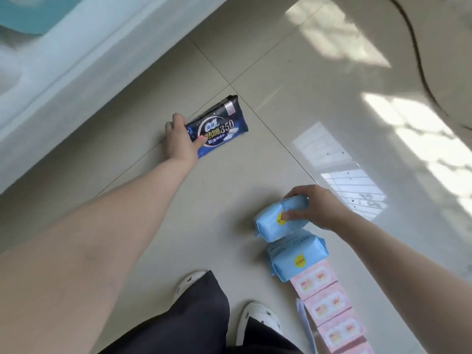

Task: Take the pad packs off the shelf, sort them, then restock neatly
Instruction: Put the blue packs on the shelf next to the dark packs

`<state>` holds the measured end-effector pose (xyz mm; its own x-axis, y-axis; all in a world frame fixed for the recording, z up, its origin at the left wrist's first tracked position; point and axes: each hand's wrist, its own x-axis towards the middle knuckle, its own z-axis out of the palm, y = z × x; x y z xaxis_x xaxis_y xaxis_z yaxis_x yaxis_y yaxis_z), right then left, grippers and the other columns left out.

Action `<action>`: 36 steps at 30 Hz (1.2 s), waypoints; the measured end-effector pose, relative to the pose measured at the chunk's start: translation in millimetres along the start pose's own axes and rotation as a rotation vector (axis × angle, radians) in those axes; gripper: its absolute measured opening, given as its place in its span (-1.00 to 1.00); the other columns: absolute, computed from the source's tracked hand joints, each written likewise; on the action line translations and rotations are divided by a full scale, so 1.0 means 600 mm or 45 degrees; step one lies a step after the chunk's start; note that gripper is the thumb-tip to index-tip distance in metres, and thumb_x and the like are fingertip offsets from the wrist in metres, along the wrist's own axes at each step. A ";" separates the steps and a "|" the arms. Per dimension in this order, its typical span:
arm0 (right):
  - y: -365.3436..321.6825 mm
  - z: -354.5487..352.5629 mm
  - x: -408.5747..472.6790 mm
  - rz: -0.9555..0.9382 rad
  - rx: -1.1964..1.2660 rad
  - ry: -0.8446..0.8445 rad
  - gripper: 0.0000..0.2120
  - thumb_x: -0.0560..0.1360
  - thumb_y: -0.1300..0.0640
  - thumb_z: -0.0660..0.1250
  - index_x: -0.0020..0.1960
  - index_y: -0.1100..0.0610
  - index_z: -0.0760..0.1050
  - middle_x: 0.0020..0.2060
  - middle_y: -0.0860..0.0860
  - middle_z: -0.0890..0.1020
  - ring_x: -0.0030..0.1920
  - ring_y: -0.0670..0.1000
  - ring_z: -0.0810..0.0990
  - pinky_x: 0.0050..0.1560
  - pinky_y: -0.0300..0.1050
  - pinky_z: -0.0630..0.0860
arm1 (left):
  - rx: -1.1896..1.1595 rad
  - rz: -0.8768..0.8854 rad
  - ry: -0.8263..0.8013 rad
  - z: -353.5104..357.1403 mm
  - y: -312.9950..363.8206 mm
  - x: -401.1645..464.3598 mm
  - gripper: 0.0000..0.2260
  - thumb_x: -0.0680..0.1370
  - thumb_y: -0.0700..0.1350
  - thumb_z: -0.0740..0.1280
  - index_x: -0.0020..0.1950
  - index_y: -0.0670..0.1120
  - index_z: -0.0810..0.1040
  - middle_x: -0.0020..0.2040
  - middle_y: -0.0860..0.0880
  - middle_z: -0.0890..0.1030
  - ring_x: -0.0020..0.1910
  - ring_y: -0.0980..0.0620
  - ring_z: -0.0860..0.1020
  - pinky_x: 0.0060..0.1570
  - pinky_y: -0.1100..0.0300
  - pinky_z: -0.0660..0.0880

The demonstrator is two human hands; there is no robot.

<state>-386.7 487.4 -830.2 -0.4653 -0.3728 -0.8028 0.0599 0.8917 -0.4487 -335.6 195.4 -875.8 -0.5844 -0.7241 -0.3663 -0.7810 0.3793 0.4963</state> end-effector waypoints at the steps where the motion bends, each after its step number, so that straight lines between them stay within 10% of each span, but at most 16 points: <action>1: -0.011 -0.009 -0.013 0.001 0.057 0.034 -0.69 0.24 0.07 0.62 -0.08 0.03 0.60 -0.20 0.02 0.64 -0.20 0.01 0.56 -0.14 -0.11 0.51 | -0.042 0.005 -0.017 -0.015 0.007 -0.021 -0.63 0.47 -0.15 0.42 0.17 -0.16 0.34 0.12 -0.12 0.49 -0.01 -0.10 0.45 -0.12 0.17 0.29; 15: -0.321 -0.174 -0.533 -0.011 0.355 0.200 -0.63 0.26 0.03 0.61 -0.01 0.04 0.58 -0.12 0.08 0.65 -0.12 0.14 0.66 -0.16 0.15 0.65 | -0.172 0.002 -0.241 -0.578 0.223 -0.396 -0.59 0.42 -0.10 0.48 0.21 -0.07 0.45 0.04 0.02 0.60 -0.05 -0.01 0.54 -0.11 0.20 0.39; 36: -0.710 -0.215 -0.998 -0.486 -0.119 0.061 -0.65 0.25 0.11 0.62 -0.03 0.08 0.58 -0.18 0.03 0.61 -0.14 0.03 0.58 -0.08 0.02 0.65 | -0.207 0.165 0.406 -1.120 0.248 -0.788 -0.56 0.44 -0.08 0.46 0.23 -0.11 0.37 0.21 -0.01 0.52 0.14 -0.04 0.49 0.00 0.11 0.41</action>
<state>-247.7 363.8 -107.8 -0.4792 -0.6715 -0.5652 -0.2049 0.7117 -0.6719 -27.5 206.8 -99.6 -0.5582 -0.8287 -0.0413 -0.6447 0.4019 0.6502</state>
